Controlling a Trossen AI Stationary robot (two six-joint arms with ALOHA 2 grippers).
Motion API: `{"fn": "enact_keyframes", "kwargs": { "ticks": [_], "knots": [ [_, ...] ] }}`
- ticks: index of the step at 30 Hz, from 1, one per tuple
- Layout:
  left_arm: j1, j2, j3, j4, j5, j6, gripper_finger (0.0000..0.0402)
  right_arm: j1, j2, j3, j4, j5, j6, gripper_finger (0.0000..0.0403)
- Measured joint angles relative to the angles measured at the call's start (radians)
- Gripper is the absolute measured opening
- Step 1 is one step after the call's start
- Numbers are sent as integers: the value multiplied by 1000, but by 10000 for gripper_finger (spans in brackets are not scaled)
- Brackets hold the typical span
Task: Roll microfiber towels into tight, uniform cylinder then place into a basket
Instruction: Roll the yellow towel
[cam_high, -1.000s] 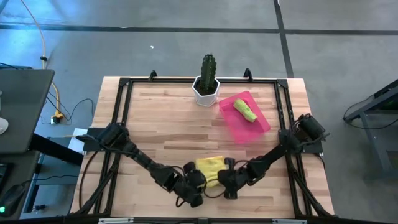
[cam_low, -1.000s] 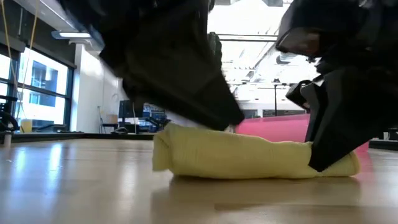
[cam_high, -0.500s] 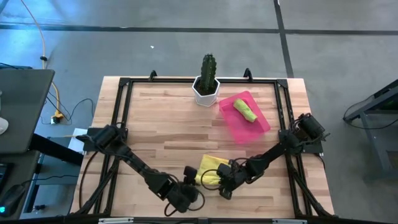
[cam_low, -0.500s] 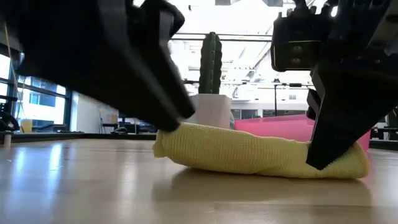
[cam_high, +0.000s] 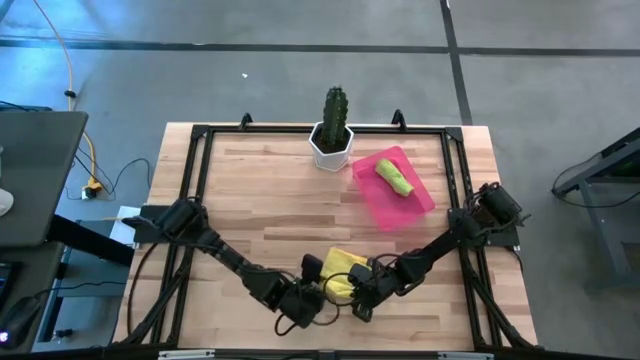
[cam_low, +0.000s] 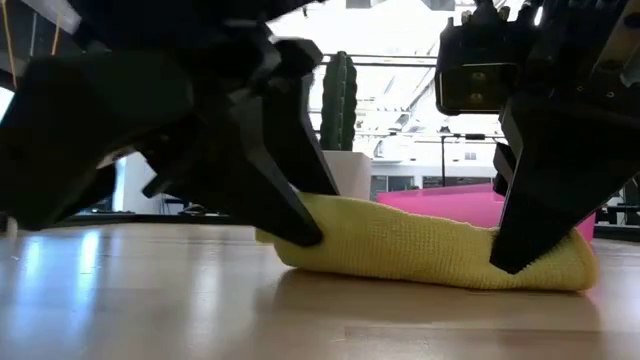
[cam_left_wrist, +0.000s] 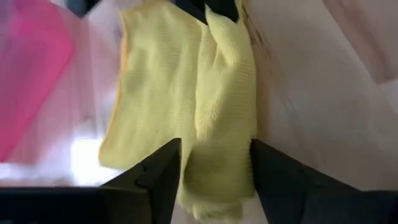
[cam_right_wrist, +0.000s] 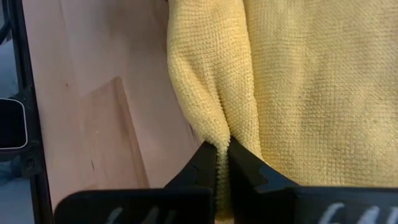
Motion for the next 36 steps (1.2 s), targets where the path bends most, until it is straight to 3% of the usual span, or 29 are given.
{"fn": "enact_keyframes", "kwargs": {
  "ticks": [4,9,11,15,18,24,31,36],
  "knots": [
    [33,0,1,2,163,5,181,0,0,0,1,3,0,1],
    [62,0,1,5,225,-49,175,0,0,0,2,4,-5,1],
    [80,0,1,4,299,-86,167,0,0,0,2,5,-17,2],
    [112,-5,-1,12,526,-246,130,0,1,0,5,7,-126,9],
    [122,-7,-17,26,601,-375,87,0,1,1,8,11,-235,19],
    [123,-9,-43,57,626,-587,11,-4,-2,9,-5,36,-439,80],
    [145,-10,-85,85,673,-790,25,-19,-55,156,-341,-2,-580,154],
    [159,-14,-128,145,694,-884,23,56,-62,220,-332,82,-729,157]
  ]
}}
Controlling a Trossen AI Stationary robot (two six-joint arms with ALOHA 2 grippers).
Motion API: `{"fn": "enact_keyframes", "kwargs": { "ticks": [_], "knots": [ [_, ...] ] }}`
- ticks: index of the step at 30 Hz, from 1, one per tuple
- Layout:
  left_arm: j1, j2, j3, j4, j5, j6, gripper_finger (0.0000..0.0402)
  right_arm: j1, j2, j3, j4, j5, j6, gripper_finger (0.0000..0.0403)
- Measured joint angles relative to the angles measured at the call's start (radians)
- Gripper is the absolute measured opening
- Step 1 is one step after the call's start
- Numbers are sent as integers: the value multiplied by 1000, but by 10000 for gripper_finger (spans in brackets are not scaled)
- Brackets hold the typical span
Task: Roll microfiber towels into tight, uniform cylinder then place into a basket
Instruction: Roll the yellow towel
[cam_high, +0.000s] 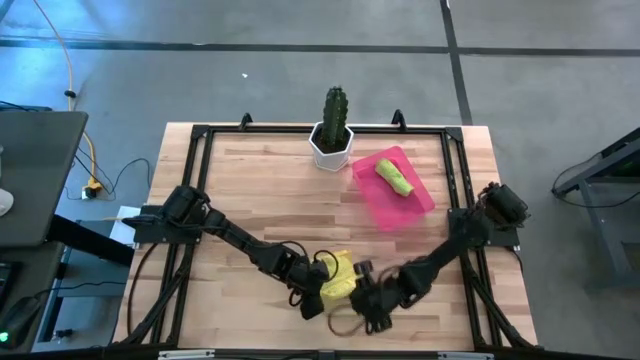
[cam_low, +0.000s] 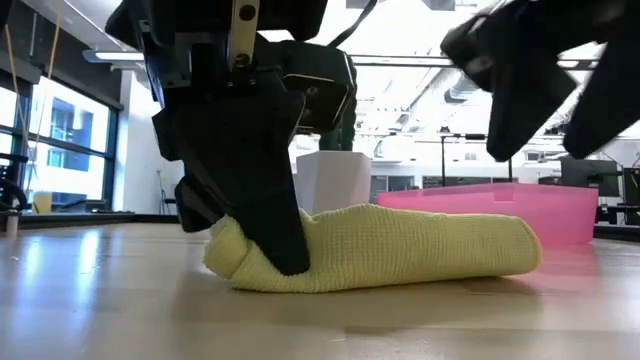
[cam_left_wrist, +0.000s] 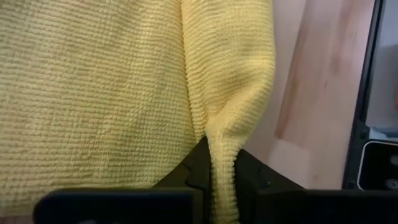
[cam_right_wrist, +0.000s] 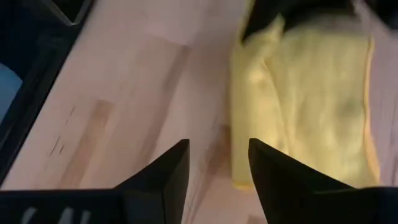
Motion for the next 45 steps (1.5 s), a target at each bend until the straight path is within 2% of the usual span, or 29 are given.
{"fn": "enact_keyframes", "kwargs": {
  "ticks": [5,8,16,21,37,40,45],
  "knots": [
    [6,-1,-17,42,11,-25,22,78,42,-38,82,221,-64,143],
    [10,-1,-17,43,13,-32,22,90,82,-53,114,290,-60,136],
    [9,0,-19,56,4,-23,22,53,154,-56,147,306,-56,134],
    [9,0,-19,56,1,-12,21,36,149,-49,154,315,-37,134],
    [9,0,-19,60,5,-12,21,18,149,-20,149,302,-118,134],
    [9,3,-20,78,11,-12,21,4,149,-20,148,285,-143,147],
    [9,3,-20,78,12,-12,21,-20,151,-20,150,264,-146,198]
  ]
}}
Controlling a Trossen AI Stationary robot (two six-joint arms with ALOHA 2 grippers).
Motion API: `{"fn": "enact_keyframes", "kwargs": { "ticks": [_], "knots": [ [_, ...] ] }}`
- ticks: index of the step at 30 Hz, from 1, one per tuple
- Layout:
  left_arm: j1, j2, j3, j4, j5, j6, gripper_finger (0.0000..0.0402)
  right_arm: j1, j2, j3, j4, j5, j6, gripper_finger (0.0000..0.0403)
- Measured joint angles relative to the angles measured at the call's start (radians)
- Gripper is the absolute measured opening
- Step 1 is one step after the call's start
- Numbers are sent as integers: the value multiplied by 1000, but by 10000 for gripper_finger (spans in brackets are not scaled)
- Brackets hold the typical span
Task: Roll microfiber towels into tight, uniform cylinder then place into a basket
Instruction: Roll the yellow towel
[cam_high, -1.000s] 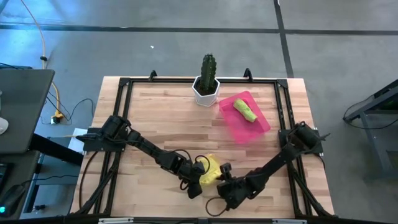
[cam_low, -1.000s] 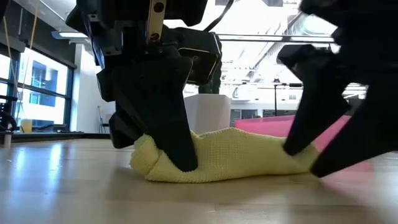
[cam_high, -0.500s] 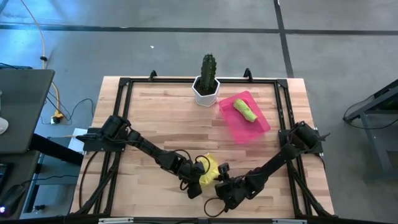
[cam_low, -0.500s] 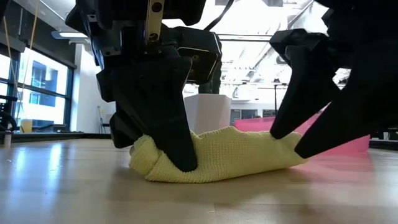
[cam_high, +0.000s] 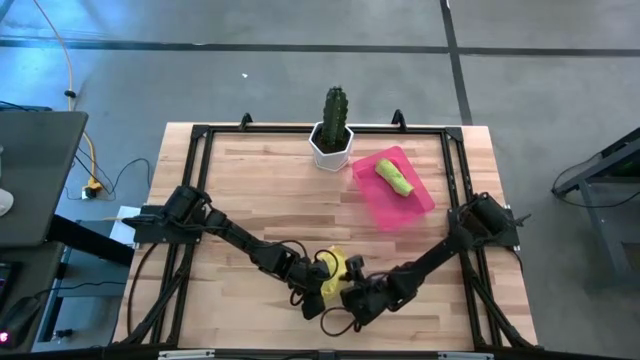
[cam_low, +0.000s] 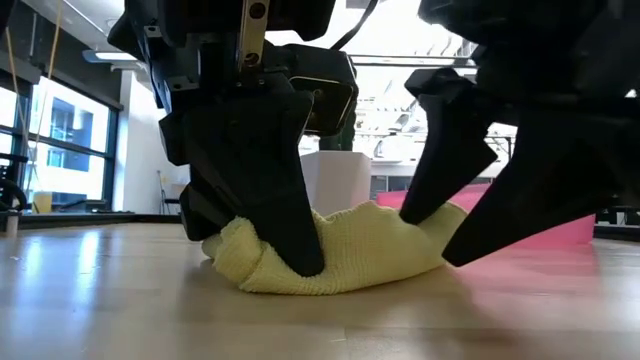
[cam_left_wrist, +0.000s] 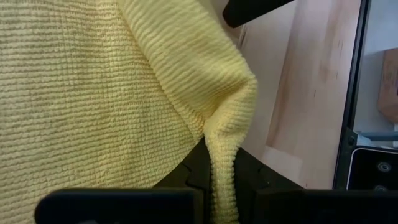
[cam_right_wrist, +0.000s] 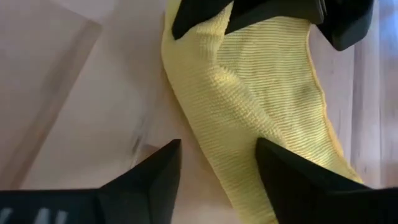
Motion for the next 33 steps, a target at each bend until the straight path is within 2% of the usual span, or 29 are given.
{"fn": "enact_keyframes", "kwargs": {
  "ticks": [5,11,15,20,24,28,33],
  "knots": [
    [0,1,-2,16,1,0,21,-29,0,0,-1,-29,-16,231],
    [1,5,-3,45,45,31,21,-76,0,0,-1,-116,-9,222],
    [1,5,-4,55,50,34,21,-94,0,0,-4,-158,-4,189],
    [1,-8,-4,65,71,45,21,-104,0,1,-39,-178,30,121],
    [1,-32,-6,35,62,61,23,-108,-1,2,-52,-205,37,65],
    [2,-70,-5,-60,36,98,43,-108,-3,2,-54,-238,59,16],
    [8,-115,-5,-229,3,168,83,-127,-4,2,-54,-318,141,8]
  ]
}}
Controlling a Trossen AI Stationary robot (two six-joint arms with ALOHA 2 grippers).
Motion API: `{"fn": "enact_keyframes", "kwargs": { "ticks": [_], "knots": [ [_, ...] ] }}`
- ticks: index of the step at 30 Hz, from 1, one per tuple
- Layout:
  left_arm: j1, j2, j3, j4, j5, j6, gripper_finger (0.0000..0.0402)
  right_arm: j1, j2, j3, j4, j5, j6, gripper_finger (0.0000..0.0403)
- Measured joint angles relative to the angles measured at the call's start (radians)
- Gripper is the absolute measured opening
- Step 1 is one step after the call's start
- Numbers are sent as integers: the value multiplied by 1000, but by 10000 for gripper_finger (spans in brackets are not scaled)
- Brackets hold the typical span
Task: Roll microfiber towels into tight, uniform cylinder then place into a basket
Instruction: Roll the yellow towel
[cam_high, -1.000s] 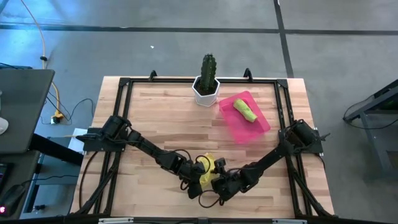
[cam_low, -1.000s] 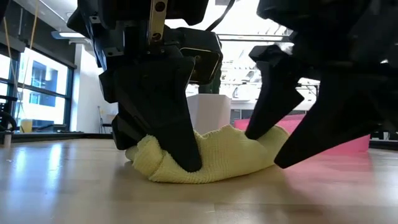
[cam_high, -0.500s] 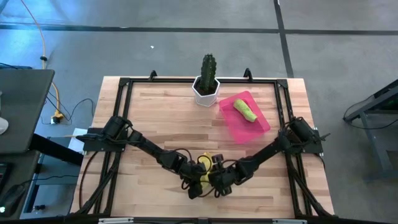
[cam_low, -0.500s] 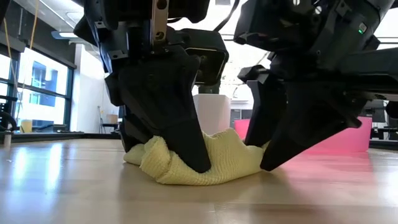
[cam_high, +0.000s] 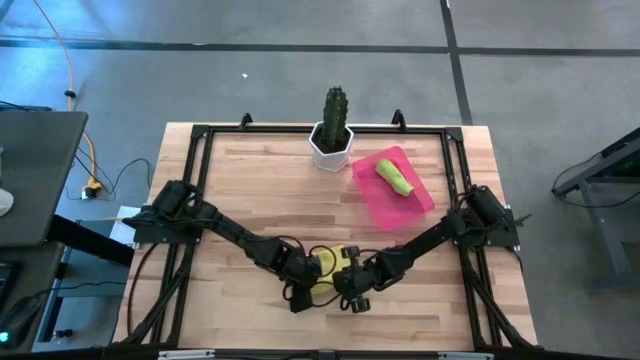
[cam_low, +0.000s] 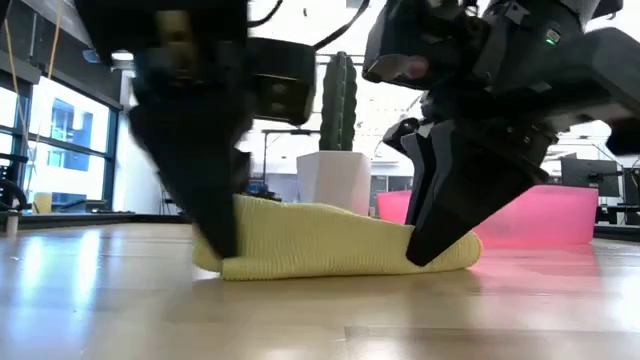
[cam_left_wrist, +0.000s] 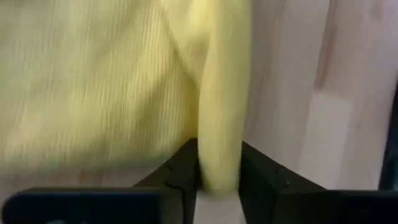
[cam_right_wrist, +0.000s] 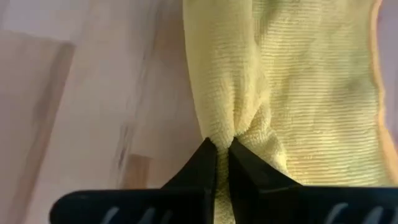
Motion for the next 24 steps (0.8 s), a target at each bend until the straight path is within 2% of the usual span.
{"fn": "enact_keyframes", "kwargs": {
  "ticks": [6,11,14,20,24],
  "knots": [
    [-32,-63,-1,-127,5,79,114,-55,0,-1,23,-197,77,3],
    [-98,-112,0,-114,-55,152,116,-117,2,-2,50,-377,180,3],
    [-156,-115,0,-64,-163,216,116,-151,6,-5,71,-482,245,2],
    [-243,-97,2,23,-484,343,127,-212,11,-8,105,-666,361,2],
    [-255,-96,2,46,-580,392,141,-235,11,-8,109,-707,415,3]
  ]
}}
